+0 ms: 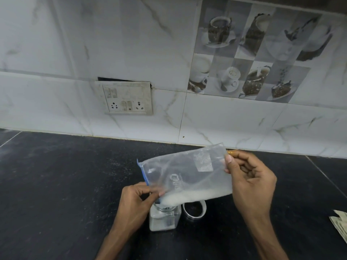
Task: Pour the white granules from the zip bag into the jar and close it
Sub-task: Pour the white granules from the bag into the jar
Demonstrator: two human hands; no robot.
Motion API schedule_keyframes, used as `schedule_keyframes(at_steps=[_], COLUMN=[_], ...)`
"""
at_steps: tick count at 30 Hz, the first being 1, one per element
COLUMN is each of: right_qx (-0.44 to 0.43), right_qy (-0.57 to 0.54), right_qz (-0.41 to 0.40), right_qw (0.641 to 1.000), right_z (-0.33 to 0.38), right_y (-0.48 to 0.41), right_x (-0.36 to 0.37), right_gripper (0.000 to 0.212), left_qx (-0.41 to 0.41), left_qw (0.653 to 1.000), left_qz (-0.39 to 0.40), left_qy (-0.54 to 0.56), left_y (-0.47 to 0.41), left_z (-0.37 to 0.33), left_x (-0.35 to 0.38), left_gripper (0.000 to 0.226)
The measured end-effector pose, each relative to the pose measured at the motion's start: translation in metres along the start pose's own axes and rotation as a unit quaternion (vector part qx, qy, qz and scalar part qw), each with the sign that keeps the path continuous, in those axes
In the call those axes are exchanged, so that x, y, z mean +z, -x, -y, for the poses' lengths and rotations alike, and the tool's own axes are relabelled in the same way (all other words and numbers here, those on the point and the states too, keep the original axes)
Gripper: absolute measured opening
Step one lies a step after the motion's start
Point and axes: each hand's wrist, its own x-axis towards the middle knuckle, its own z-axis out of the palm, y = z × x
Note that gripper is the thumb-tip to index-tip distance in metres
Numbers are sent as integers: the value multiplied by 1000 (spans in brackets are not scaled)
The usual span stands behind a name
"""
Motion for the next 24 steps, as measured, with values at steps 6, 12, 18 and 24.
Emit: schedule_keyframes(at_steps=[6,12,18,24], right_qx=[-2,-16,-23,-12], right_qy=[-11,3,-2,-6], right_qz=[-4,8,18,10], right_qw=[1000,1000,1000,1000], right_z=[3,5,6,5], right_y=[1,2,1,0], right_x=[1,2,1,1], right_gripper=[20,21,16,14], left_qx=[4,1,2,-1], left_qw=[1000,1000,1000,1000], left_qz=[-12,-9,-5,-6], left_qy=[-4,-3,-1,4], left_y=[0,0,1,1], left_z=[0,1,-2,-3], left_x=[-1,0,-2,-1], left_gripper=[47,44,37,39])
